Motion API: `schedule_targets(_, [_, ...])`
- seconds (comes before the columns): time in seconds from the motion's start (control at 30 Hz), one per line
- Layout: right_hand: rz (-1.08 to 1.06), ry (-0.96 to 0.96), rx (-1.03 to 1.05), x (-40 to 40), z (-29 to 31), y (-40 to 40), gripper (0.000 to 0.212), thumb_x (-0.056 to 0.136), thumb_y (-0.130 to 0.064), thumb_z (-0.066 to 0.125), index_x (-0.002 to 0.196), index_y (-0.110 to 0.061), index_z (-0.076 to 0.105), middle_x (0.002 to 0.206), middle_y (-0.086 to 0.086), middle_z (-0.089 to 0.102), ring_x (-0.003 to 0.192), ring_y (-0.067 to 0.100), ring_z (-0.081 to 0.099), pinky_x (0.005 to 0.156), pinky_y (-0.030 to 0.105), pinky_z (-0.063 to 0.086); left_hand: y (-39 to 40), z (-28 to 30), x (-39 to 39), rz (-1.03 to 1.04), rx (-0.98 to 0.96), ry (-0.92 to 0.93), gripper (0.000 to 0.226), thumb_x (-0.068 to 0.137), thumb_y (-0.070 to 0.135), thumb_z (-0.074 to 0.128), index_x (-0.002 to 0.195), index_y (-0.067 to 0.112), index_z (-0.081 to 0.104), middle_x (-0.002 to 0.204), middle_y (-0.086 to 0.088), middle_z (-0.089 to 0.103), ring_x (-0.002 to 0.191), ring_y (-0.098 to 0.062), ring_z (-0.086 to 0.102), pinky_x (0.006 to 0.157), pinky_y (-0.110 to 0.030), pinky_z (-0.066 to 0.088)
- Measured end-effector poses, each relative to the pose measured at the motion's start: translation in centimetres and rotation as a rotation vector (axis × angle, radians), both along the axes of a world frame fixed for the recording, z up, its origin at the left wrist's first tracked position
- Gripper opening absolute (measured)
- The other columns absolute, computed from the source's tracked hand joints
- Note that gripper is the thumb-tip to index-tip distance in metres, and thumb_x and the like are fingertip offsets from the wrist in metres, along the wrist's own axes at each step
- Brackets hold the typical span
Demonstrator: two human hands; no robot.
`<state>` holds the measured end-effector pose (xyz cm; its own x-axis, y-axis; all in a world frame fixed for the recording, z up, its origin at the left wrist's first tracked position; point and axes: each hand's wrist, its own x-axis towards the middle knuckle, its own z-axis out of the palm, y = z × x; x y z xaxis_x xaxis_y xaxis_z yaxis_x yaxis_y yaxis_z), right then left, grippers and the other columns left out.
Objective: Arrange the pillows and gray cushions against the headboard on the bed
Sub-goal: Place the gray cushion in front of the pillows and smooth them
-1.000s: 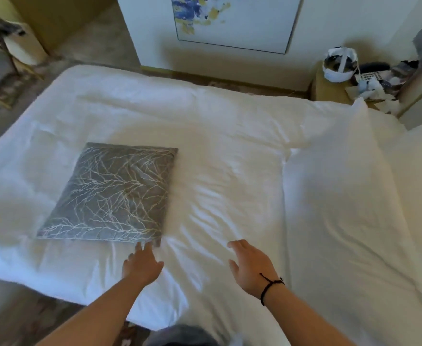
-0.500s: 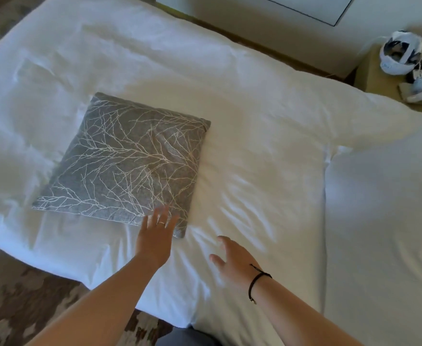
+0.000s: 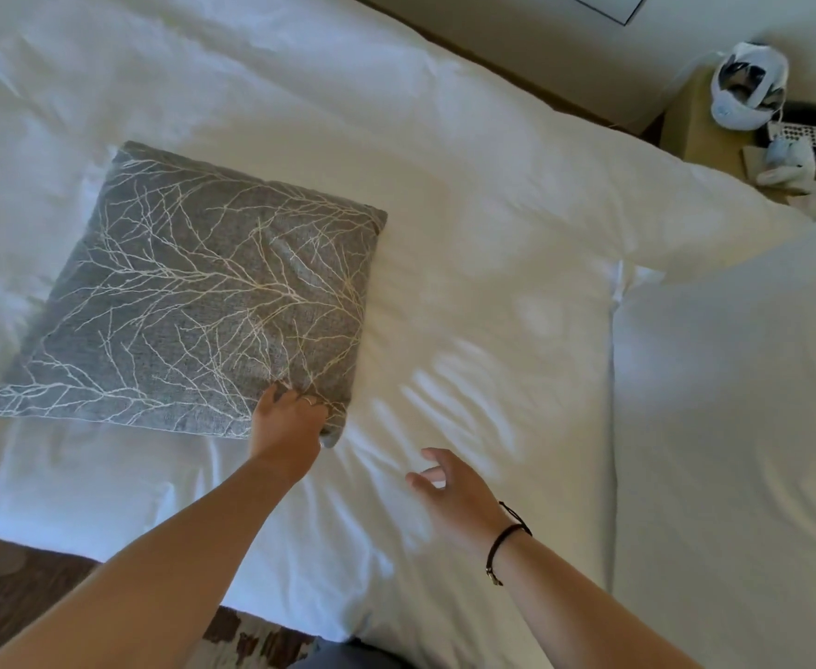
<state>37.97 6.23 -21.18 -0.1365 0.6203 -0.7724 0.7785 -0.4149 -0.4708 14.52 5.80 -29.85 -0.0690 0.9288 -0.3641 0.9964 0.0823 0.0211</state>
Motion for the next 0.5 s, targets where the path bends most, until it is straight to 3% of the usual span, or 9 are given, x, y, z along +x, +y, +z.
schedule_targets(0.07, [-0.024, 0.027, -0.002, -0.3, 0.5, 0.4, 0.051, 0.093, -0.047, 0.053, 0.140, -0.028, 0.042, 0.119, -0.012, 0.060, 0.084, -0.007, 0.057, 0.050, 0.006, 0.040, -0.2, 1.5, 0.1, 0.071, 0.123, -0.132, 0.017, 0.069, 0.008, 0.072, 0.071, 0.025, 0.072, 0.070, 0.002, 0.069, 0.079, -0.023, 0.062, 0.107, -0.041, 0.037])
schedule_targets(0.13, [-0.088, 0.062, -0.014, -0.7, 1.5, 1.3, 0.053, 0.093, -0.048, 0.054, 0.140, -0.025, 0.044, 0.118, -0.009, 0.061, 0.089, 0.000, 0.062, 0.058, 0.012, 0.047, -0.1, 3.7, 0.5, 0.112, 0.198, -0.238, 0.017, 0.071, 0.012, 0.075, 0.077, 0.028, 0.076, 0.069, 0.001, 0.070, 0.078, -0.024, 0.063, 0.108, -0.040, 0.035])
schedule_targets(0.23, [-0.332, 0.172, -0.119, -1.4, 3.7, 3.4, 0.053, 0.091, -0.050, 0.058, 0.133, -0.017, 0.053, 0.122, 0.004, 0.063, 0.100, 0.015, 0.066, 0.088, 0.037, 0.056, 0.3, 8.2, 2.2, 0.121, 0.336, -0.381, 0.015, 0.078, 0.020, 0.075, 0.089, 0.030, 0.078, 0.080, 0.004, 0.073, 0.081, -0.023, 0.064, 0.111, -0.039, 0.031])
schedule_targets(0.27, [-0.417, 0.223, -0.177, -1.6, 4.6, 4.1, 0.050, 0.089, -0.053, 0.059, 0.124, -0.017, 0.058, 0.118, 0.004, 0.066, 0.100, 0.016, 0.066, 0.090, 0.042, 0.056, 0.3, 9.9, 3.1, 0.111, 0.382, -0.430, 0.014, 0.078, 0.022, 0.075, 0.089, 0.030, 0.078, 0.081, 0.006, 0.074, 0.081, -0.022, 0.064, 0.112, -0.040, 0.031])
schedule_targets(0.33, [-0.540, 0.309, -0.298, -1.6, 6.1, 5.4, 0.050, 0.082, -0.059, 0.066, 0.107, -0.015, 0.067, 0.105, 0.004, 0.073, 0.094, 0.020, 0.069, 0.083, 0.041, 0.057, -0.3, 12.6, 5.5, 0.067, 0.482, -0.511, 0.012, 0.077, 0.026, 0.074, 0.086, 0.033, 0.077, 0.076, 0.011, 0.072, 0.077, -0.016, 0.065, 0.110, -0.041, 0.031])
schedule_targets(0.4, [-0.628, 0.352, -0.367, -1.4, 7.1, 6.3, 0.054, 0.072, -0.052, 0.079, 0.103, -0.009, 0.070, 0.095, 0.008, 0.073, 0.082, 0.026, 0.068, 0.075, 0.038, 0.055, -1.8, 14.2, 8.4, -0.014, 0.543, -0.567, 0.010, 0.074, 0.030, 0.071, 0.081, 0.036, 0.074, 0.069, 0.015, 0.067, 0.073, -0.009, 0.063, 0.108, -0.041, 0.030])
schedule_targets(0.5, [-0.590, 0.163, -0.290, 0.0, 7.6, 6.0, 0.040, 0.073, -0.035, 0.083, 0.094, -0.005, 0.066, 0.094, 0.011, 0.071, 0.084, 0.028, 0.069, 0.075, 0.039, 0.058, -4.1, 14.8, 11.9, -0.057, 0.480, -0.605, 0.015, 0.074, 0.025, 0.075, 0.083, 0.037, 0.072, 0.074, 0.017, 0.067, 0.081, -0.007, 0.064, 0.112, -0.047, 0.033])
